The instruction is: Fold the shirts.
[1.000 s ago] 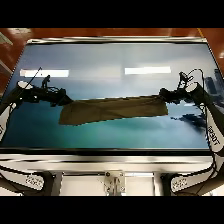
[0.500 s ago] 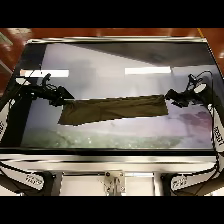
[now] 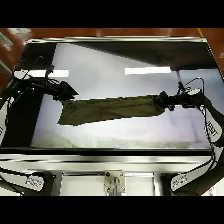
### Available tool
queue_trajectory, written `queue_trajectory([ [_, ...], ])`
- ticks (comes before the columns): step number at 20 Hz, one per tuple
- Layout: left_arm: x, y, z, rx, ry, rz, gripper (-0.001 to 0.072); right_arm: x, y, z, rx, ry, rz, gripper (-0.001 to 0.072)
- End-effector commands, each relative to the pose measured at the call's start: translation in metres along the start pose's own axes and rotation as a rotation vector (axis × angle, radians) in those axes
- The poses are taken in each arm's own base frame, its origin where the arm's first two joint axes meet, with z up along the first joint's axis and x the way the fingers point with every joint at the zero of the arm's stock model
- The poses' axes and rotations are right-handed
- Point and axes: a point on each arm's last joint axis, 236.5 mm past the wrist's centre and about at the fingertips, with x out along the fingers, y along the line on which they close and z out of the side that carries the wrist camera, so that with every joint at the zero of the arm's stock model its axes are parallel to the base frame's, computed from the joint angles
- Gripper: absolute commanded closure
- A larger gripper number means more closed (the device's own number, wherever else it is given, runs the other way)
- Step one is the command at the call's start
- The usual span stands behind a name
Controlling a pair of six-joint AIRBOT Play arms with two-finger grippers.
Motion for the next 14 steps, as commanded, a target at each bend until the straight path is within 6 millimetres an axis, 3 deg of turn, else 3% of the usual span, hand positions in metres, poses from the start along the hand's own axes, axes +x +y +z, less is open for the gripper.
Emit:
queue_trajectory([
  [1, 0.019, -0.041, 0.004, 0.036, -0.027, -0.081, 0.0507, -0.005, 0.029, -0.001, -0.074, -0.006, 0.084, 0.0644],
  [2, 0.028, -0.049, 0.002, 0.08, -0.027, -0.083, 0.0624, -0.02, 0.039, 0.003, -0.121, -0.03, 0.093, 0.0644],
  [3, 0.039, -0.057, 0.0, 0.119, -0.027, -0.081, 0.0662, -0.037, 0.051, 0.007, -0.16, -0.058, 0.104, 0.0645],
  [5, 0.071, -0.073, -0.005, 0.165, -0.033, -0.07, 0.0671, -0.079, 0.081, 0.008, -0.22, -0.111, 0.133, 0.0645],
  [8, 0.13, -0.098, -0.027, 0.225, -0.015, -0.058, 0.0671, -0.145, 0.131, -0.016, -0.282, -0.144, 0.179, 0.0645],
  [12, 0.195, -0.128, -0.069, 0.296, 0.018, -0.05, 0.0671, -0.212, 0.173, -0.053, -0.28, -0.2, 0.193, 0.0645],
  [14, 0.22, -0.135, -0.08, 0.284, 0.0, -0.041, 0.0672, -0.238, 0.189, -0.069, -0.261, -0.235, 0.202, 0.0645],
])
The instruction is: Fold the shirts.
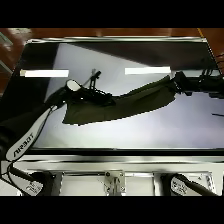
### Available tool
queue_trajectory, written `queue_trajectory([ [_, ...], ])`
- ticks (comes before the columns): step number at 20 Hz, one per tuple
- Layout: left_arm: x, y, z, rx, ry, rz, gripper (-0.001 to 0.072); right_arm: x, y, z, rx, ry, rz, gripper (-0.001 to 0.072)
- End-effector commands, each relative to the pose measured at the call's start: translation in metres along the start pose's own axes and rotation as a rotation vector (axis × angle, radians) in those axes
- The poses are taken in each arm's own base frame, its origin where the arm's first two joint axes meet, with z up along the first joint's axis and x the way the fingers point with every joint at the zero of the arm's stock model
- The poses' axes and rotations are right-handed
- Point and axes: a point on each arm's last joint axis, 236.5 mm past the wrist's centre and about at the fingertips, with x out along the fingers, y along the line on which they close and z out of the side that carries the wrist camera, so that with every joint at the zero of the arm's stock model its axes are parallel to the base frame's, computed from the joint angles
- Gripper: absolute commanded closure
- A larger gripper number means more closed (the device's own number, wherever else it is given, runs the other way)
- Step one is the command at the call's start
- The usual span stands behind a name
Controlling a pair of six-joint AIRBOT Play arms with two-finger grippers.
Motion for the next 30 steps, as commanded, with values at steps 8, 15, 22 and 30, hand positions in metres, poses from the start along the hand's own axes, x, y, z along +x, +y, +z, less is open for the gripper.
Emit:
queue_trajectory([
  [8, 0.109, -0.045, -0.019, -0.215, -0.181, -0.042, 0.0672, -0.083, 0.084, -0.048, 0.082, -0.032, 0.035, 0.0645],
  [15, 0.099, -0.046, -0.024, -0.162, -0.103, -0.1, 0.0676, -0.082, 0.074, -0.041, 0.079, -0.069, -0.015, 0.0645],
  [22, -0.137, -0.005, 0.096, 0.136, -0.389, 0.186, 0.0676, -0.011, 0.115, -0.03, -0.128, -0.122, -0.016, 0.0645],
  [30, -0.463, -0.018, 0.082, 0.178, -0.863, 0.483, 0.0674, 0.219, 0.185, -0.127, 0.01, 0.042, 0.173, 0.0645],
])
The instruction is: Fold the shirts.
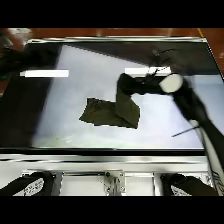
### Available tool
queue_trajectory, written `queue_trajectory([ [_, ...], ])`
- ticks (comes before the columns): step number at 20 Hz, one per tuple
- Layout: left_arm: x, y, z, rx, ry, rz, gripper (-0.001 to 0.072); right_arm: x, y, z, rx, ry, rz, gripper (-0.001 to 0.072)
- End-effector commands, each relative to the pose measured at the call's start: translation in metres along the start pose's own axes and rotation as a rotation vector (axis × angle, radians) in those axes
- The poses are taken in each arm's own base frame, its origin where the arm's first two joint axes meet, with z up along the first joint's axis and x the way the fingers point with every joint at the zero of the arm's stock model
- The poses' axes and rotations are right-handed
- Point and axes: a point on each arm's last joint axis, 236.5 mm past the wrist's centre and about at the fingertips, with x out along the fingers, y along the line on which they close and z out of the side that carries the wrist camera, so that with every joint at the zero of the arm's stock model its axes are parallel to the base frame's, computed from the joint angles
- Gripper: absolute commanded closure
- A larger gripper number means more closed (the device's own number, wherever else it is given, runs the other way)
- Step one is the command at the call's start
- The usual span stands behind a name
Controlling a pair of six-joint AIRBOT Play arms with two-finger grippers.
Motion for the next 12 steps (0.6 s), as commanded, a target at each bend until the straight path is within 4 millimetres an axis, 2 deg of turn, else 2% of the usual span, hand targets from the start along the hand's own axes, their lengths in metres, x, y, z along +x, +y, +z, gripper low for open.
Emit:
queue_trajectory([
  [1, -0.093, 0.029, 0.027, 0.036, -0.071, 0.141, 0.0674, 0.098, 0.007, -0.047, 0.16, 0.015, 0.053, 0.0644],
  [3, -0.111, 0.032, 0.017, 0.031, -0.032, 0.161, 0.0674, 0.131, -0.003, -0.077, 0.245, 0.067, 0.047, 0.0632],
  [4, -0.114, 0.032, 0.012, 0.029, -0.008, 0.161, 0.0673, 0.141, -0.006, -0.088, 0.3, 0.082, 0.047, 0.0547],
  [6, -0.111, 0.032, 0.002, 0.03, 0.026, 0.153, 0.0673, 0.149, -0.008, -0.093, 0.346, 0.094, 0.06, 0.0115],
  [9, -0.103, 0.04, -0.014, 0.001, 0.062, 0.154, 0.0673, 0.132, -0.01, -0.079, 0.305, 0.122, 0.081, 0.0104],
  [12, -0.097, 0.048, -0.028, -0.025, 0.094, 0.157, 0.0673, 0.088, -0.028, -0.07, 0.199, 0.233, 0.057, 0.0105],
])
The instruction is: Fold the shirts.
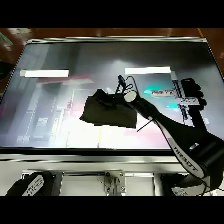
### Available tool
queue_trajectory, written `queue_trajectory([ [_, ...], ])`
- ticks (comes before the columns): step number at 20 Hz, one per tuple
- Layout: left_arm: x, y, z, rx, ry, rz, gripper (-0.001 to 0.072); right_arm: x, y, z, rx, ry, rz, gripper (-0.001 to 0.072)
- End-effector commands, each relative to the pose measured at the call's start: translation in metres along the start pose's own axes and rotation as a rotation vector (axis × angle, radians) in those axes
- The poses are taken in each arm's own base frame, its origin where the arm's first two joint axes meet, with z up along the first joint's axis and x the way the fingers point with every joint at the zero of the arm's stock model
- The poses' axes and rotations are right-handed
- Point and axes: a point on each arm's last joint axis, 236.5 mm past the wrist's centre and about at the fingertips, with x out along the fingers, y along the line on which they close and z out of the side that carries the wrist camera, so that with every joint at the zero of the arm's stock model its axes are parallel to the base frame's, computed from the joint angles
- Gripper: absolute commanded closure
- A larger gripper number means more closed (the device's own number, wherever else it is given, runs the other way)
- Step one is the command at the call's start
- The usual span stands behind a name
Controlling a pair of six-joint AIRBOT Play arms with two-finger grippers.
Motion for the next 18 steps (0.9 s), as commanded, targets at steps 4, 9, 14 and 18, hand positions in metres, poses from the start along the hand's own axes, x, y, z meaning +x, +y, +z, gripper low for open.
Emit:
queue_trajectory([
  [4, 0.005, 0.007, -0.016, -0.02, 0.04, 0.006, 0.0673, -0.137, -0.106, 0.02, -0.189, 0.226, -0.404, 0.0104],
  [9, 0.005, 0.007, -0.016, -0.021, 0.04, 0.004, 0.0673, -0.212, -0.201, 0.031, -0.007, 0.27, -0.616, 0.0027],
  [14, 0.005, 0.005, -0.019, -0.022, 0.055, -0.003, 0.0673, -0.149, -0.217, 0.018, 0.027, 0.298, -0.476, 0.0028],
  [18, 0.005, 0.001, -0.02, -0.03, 0.06, -0.021, 0.0673, -0.107, -0.211, 0.017, 0.102, 0.3, -0.303, 0.0028],
])
